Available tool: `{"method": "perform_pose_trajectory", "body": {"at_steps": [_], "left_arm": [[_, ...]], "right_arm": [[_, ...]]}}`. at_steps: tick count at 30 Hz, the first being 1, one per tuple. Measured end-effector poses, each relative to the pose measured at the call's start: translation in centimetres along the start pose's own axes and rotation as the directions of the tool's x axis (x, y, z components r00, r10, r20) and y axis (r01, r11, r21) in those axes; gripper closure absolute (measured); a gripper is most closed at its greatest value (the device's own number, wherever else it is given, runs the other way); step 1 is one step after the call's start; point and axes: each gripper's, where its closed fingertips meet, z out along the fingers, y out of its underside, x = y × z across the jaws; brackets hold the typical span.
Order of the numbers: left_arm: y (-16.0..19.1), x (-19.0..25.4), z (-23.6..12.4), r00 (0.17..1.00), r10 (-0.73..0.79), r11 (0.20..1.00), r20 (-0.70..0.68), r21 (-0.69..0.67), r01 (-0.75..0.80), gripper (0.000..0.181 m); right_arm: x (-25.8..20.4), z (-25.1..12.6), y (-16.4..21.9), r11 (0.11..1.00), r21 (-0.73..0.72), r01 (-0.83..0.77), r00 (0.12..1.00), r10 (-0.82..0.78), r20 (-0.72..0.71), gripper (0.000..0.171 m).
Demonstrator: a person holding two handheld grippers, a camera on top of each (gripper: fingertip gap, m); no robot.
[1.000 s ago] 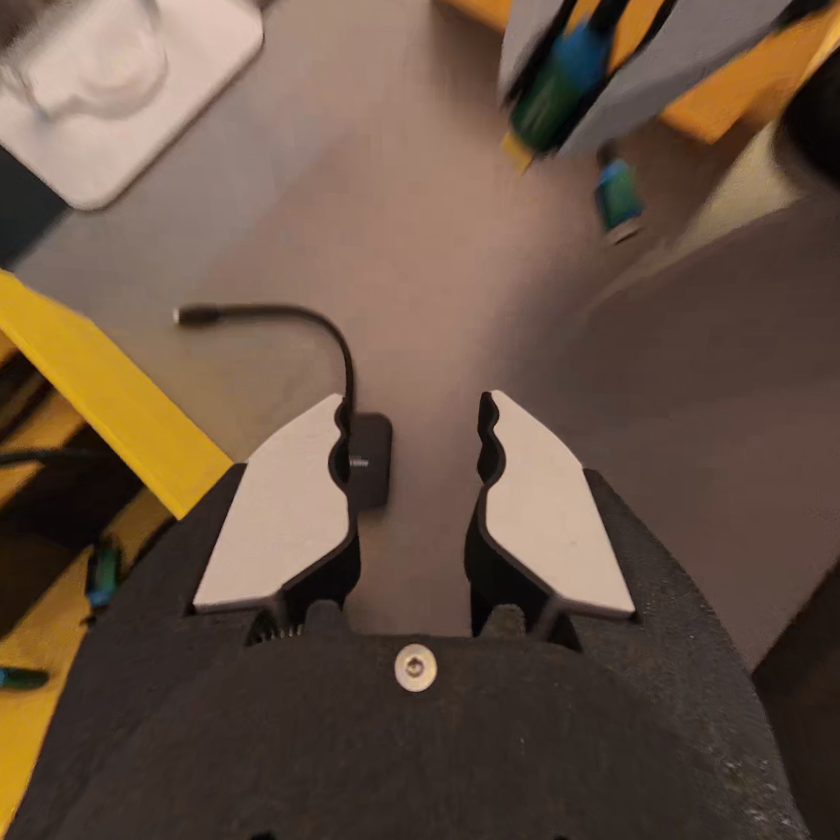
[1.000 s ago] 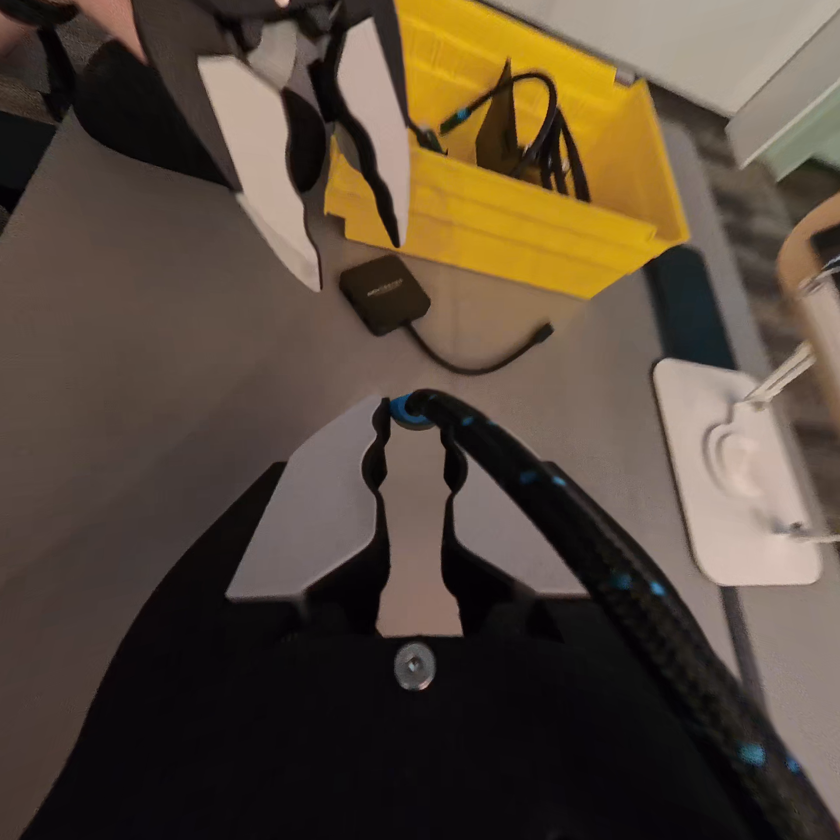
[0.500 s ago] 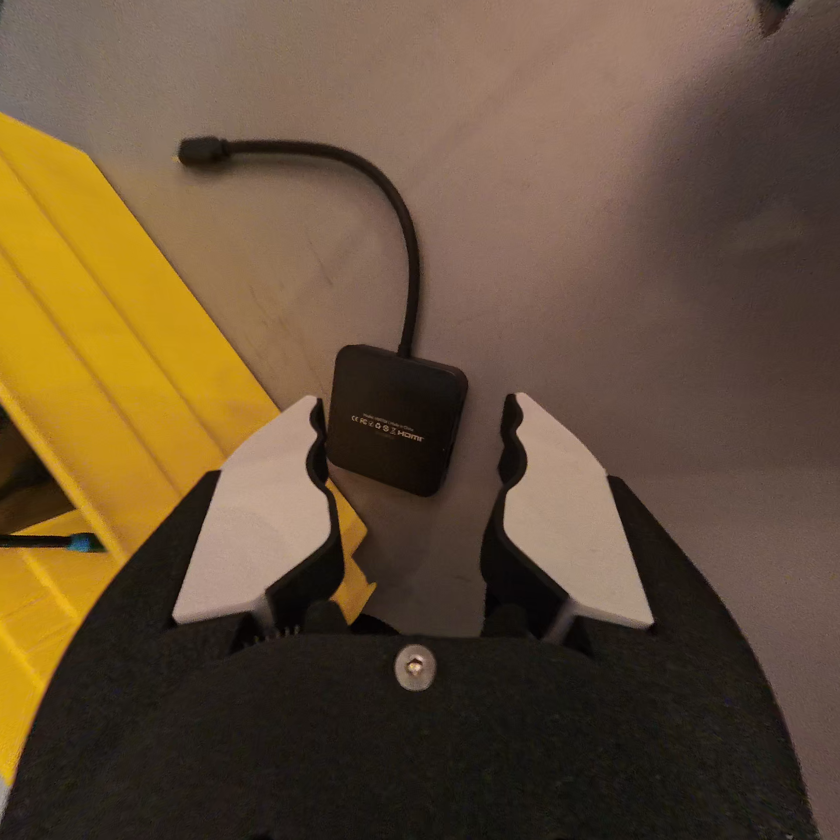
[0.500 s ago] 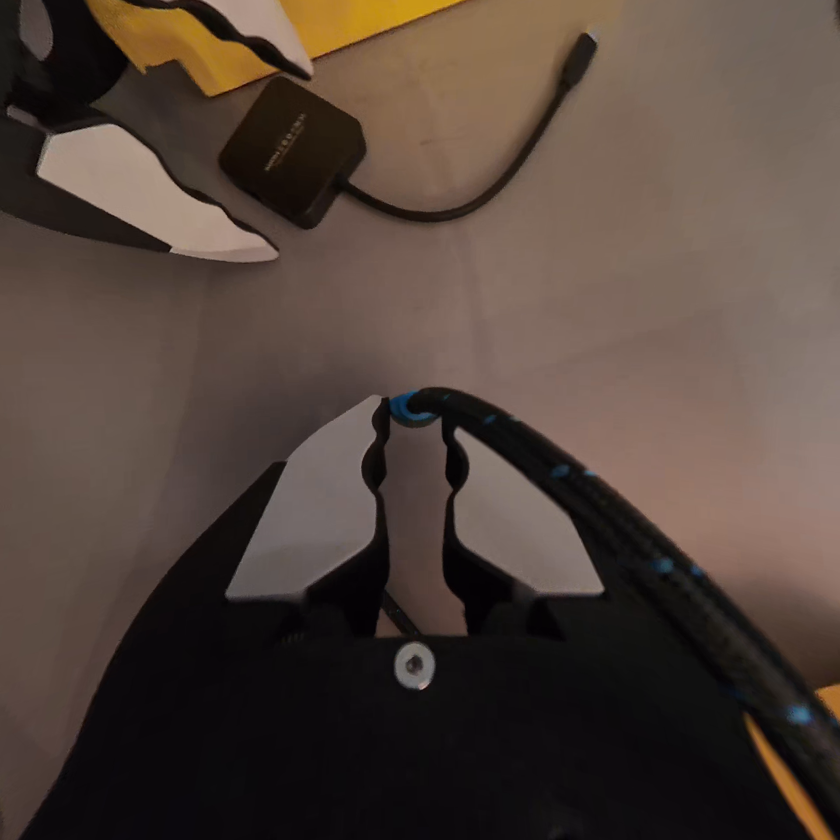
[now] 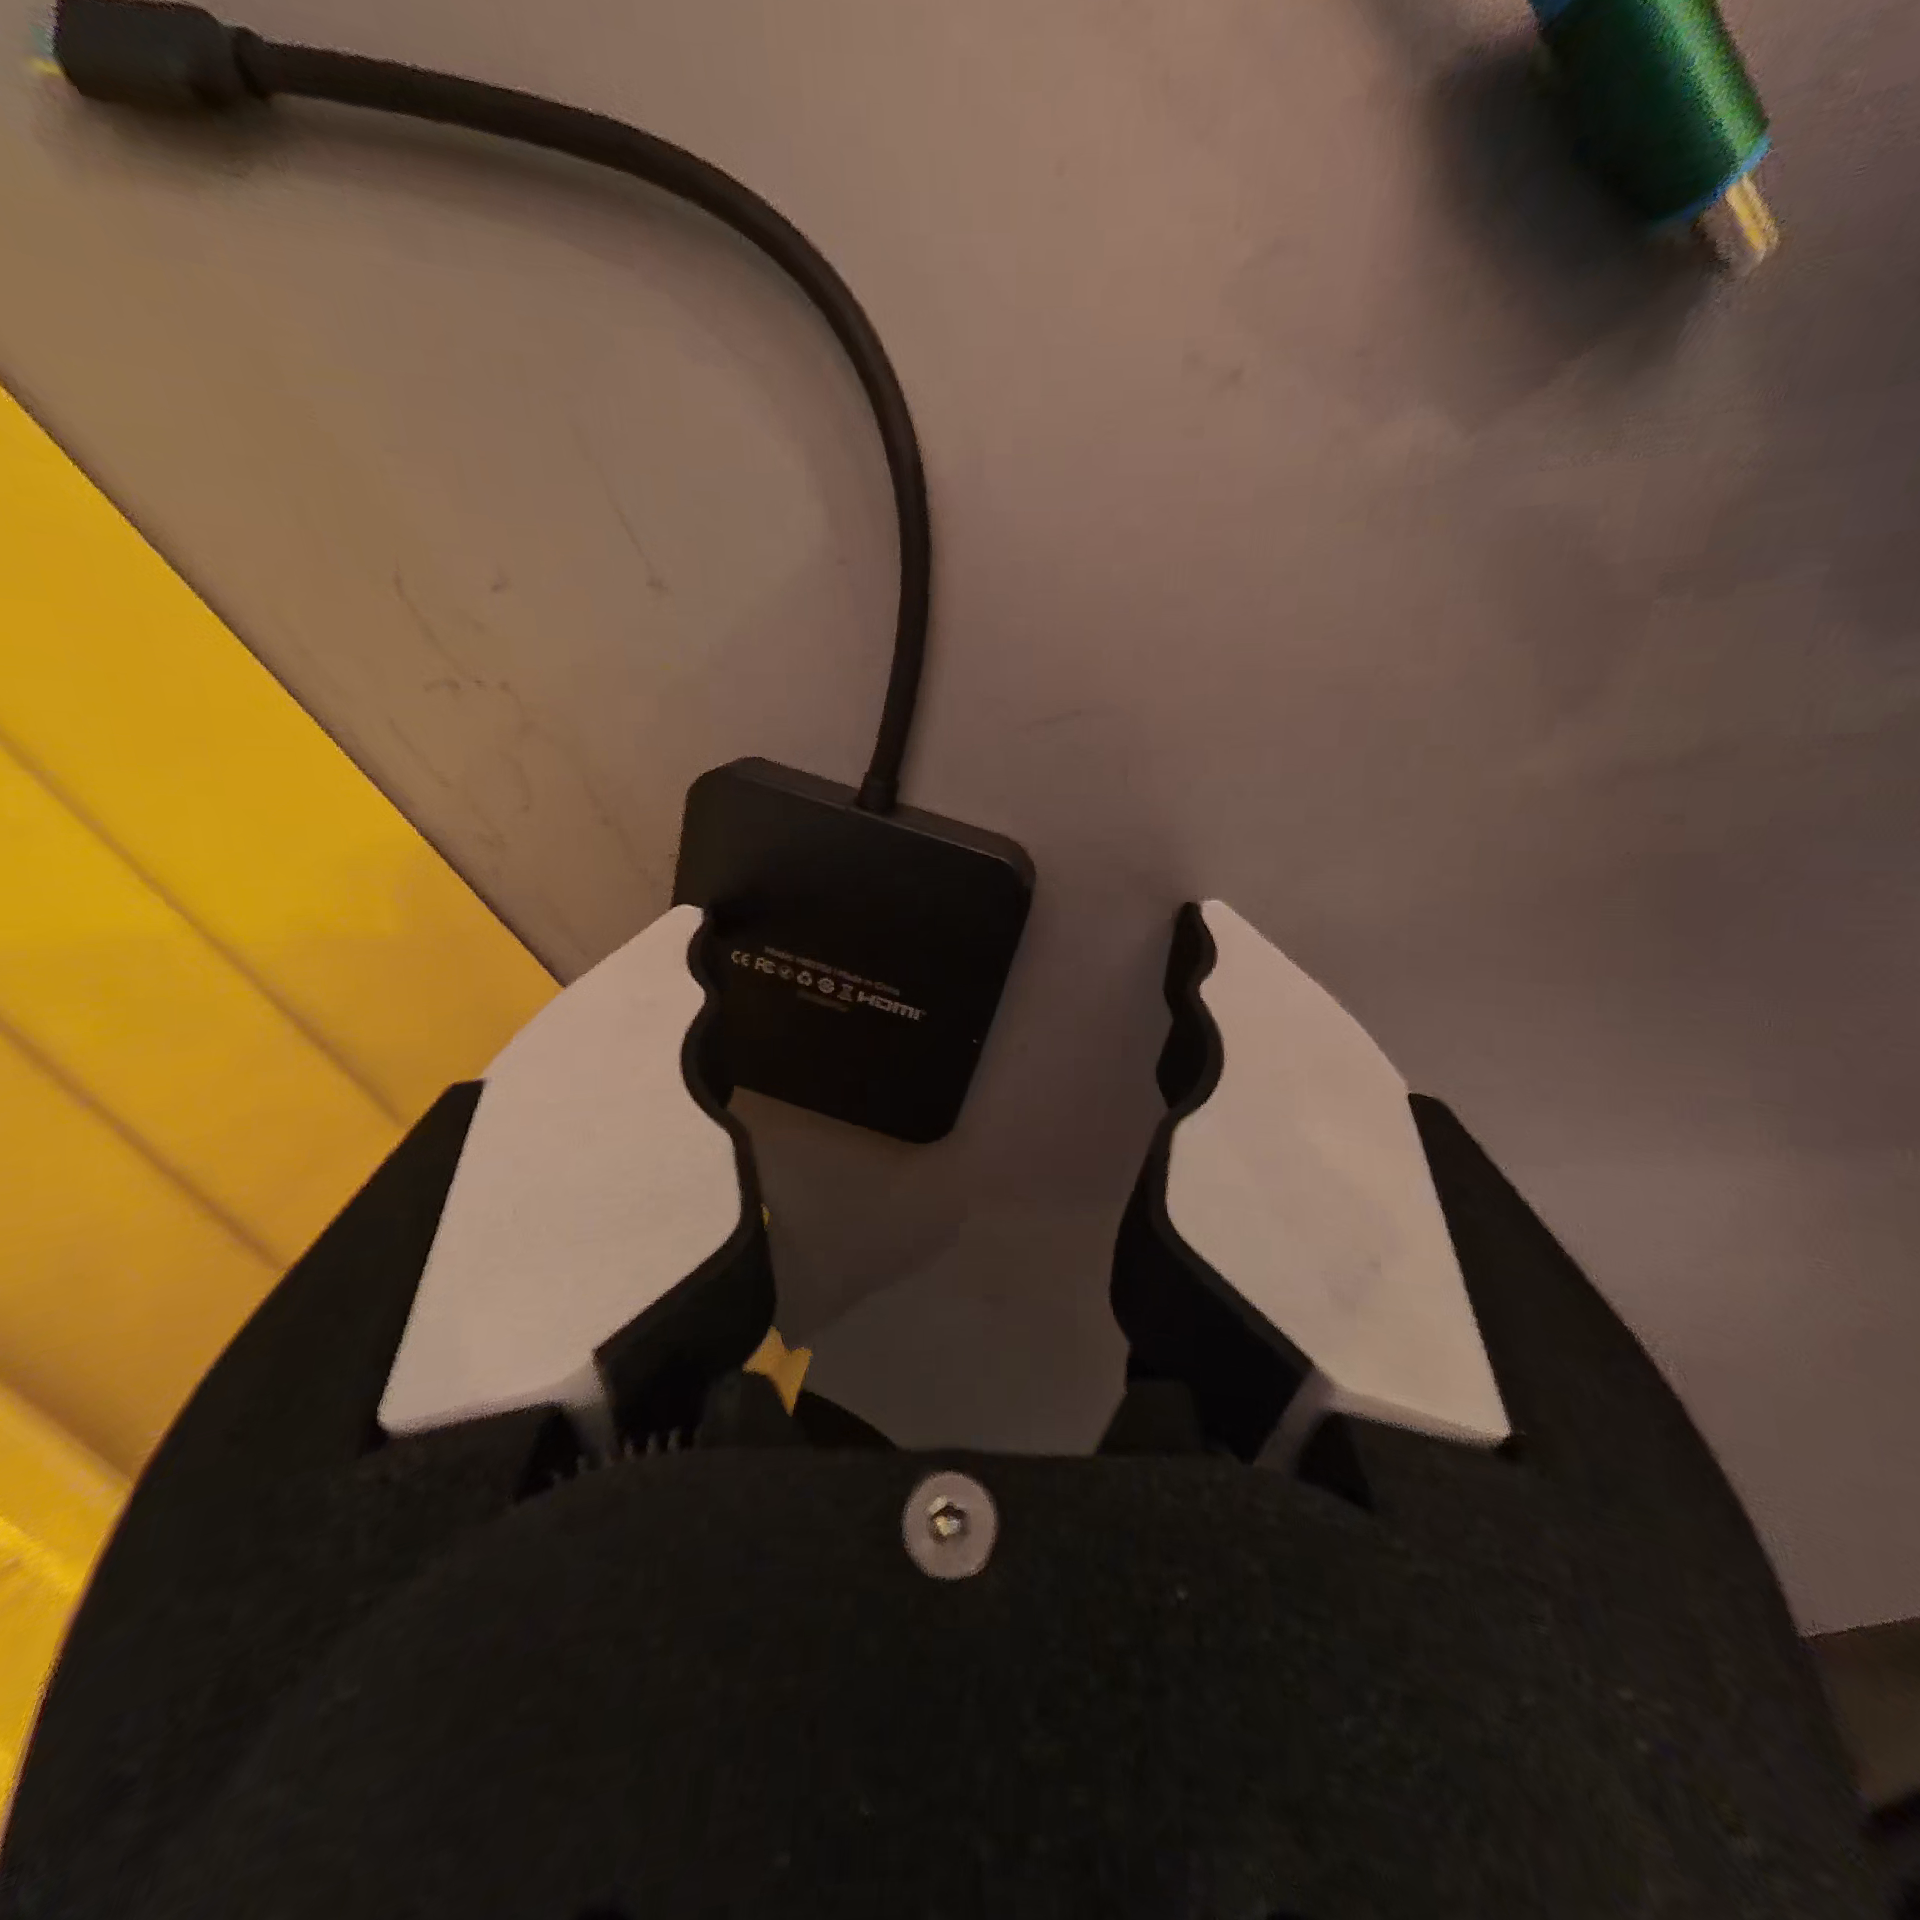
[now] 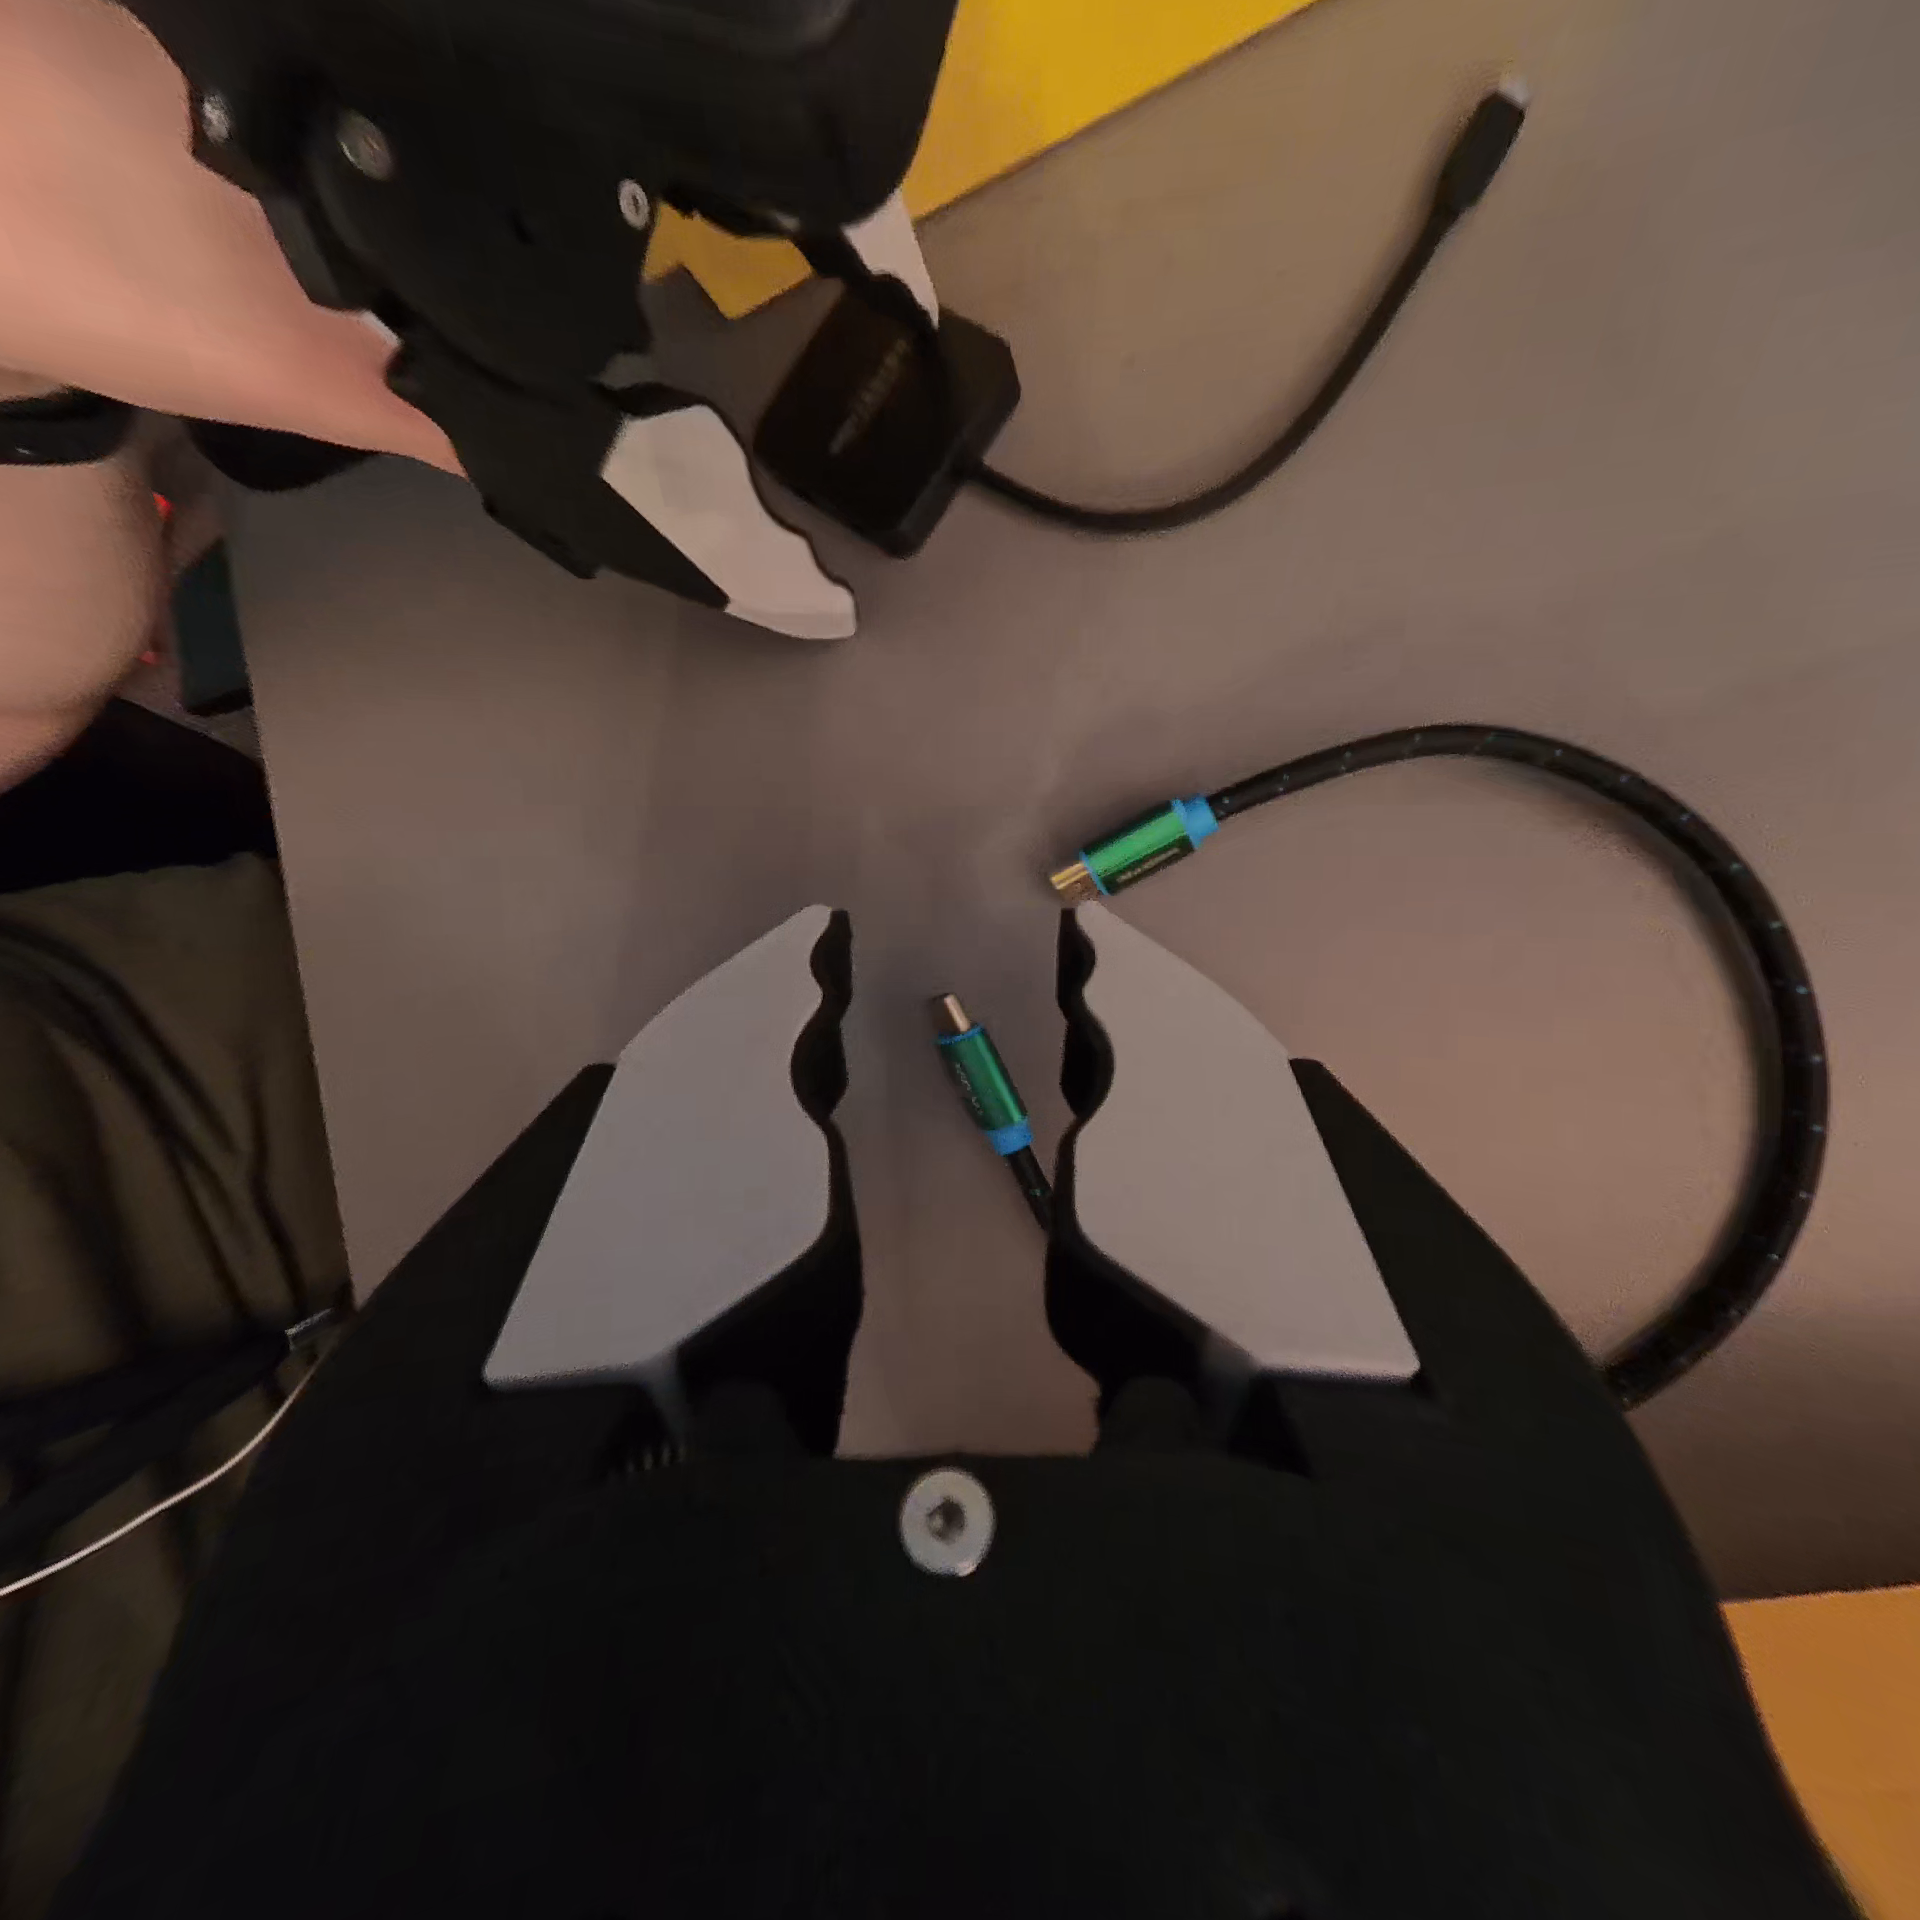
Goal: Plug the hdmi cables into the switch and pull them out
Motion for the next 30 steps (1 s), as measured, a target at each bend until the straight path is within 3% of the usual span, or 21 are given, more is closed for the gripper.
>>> {"method": "perform_pose_trajectory", "body": {"at_steps": [2, 3, 8, 10, 15, 17, 20, 22, 28, 30], "left_arm": [[0.2, -0.1, -0.2, 0.997, 0.045, 0.999, 0.056, -0.007, -0.044, 0.126], [0.2, 0.4, -0.3, 0.996, 0.070, 0.998, 0.053, -0.006, -0.070, 0.128], [0.6, 1.9, -0.6, 0.978, 0.206, 0.978, 0.013, -0.020, -0.206, 0.112], [0.3, 1.2, -0.5, 0.978, 0.209, 0.978, 0.027, -0.016, -0.209, 0.096], [0.8, 2.4, 0.3, 0.975, 0.111, 0.988, -0.190, -0.086, -0.129, 0.083], [0.6, 2.1, 0.3, 0.978, 0.104, 0.989, -0.181, -0.089, -0.122, 0.094], [0.6, 2.1, 0.2, 0.979, 0.097, 0.988, -0.179, -0.097, -0.116, 0.095], [0.3, 2.1, 0.0, 0.979, 0.059, 0.994, -0.194, -0.075, -0.075, 0.114], [0.6, 2.0, 0.0, 0.981, 0.081, 0.993, -0.179, -0.069, -0.094, 0.113], [-0.1, 1.9, -0.3, 0.987, 0.061, 0.997, -0.149, -0.047, -0.069, 0.099]], "right_arm": [[-0.1, -0.2, -0.1, 1.000, 0.010, -0.006, 1.000, 0.006, 0.016, 0.132], [0.1, -0.3, -0.1, 1.000, 0.009, -0.005, 1.000, 0.005, 0.014, 0.132], [0.2, -1.7, -0.6, 0.999, 0.051, 0.000, 1.000, -0.001, 0.010, 0.133], [0.1, -2.0, -0.8, 0.998, 0.063, 0.011, 1.000, -0.012, 0.009, 0.133], [-0.1, -2.2, -0.7, 0.998, 0.060, 0.032, 0.999, -0.033, 0.014, 0.133], [0.0, -2.3, -0.6, 0.998, 0.055, 0.038, 0.999, -0.039, 0.013, 0.134], [0.2, -2.4, -0.5, 0.998, 0.049, 0.037, 0.999, -0.038, 0.008, 0.134], [0.3, -2.4, -0.5, 0.998, 0.053, 0.033, 0.999, -0.033, 0.002, 0.134], [0.7, -2.2, -0.4, 0.999, 0.047, 0.028, 1.000, -0.028, -0.003, 0.135], [0.8, -2.4, -0.4, 0.998, 0.049, 0.029, 1.000, -0.028, -0.011, 0.135]]}}
